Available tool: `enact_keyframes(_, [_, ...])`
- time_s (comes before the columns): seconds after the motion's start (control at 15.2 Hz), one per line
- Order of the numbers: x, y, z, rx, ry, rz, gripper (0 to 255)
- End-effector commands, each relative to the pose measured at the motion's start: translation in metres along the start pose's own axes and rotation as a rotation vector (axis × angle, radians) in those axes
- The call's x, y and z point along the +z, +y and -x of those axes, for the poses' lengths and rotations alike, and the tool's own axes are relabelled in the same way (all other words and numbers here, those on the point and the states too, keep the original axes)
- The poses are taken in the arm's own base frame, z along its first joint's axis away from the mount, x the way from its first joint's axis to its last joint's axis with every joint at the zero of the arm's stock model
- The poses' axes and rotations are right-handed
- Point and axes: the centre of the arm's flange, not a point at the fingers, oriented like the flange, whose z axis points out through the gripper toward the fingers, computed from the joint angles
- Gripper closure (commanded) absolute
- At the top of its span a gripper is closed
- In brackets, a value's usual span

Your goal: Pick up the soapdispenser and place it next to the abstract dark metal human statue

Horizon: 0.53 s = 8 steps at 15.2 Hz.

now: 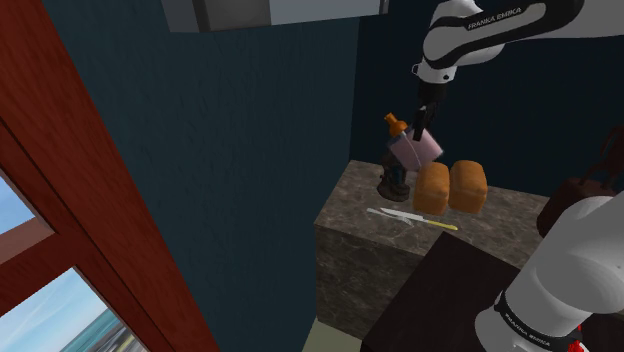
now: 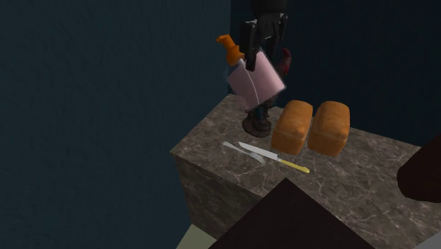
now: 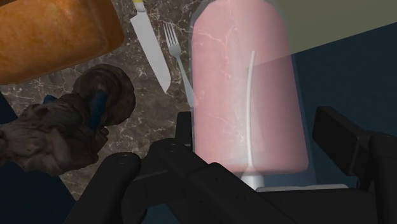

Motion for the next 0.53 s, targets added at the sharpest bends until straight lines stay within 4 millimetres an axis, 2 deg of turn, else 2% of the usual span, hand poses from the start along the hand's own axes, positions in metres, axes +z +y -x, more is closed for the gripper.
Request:
enact_keyframes(0.0, [-0.011, 0.0, 0.001, 0.0, 0.0, 0.0, 255])
enact_keyframes(0.46, [-0.048, 0.001, 0.0, 0.0, 0.0, 0.0, 255])
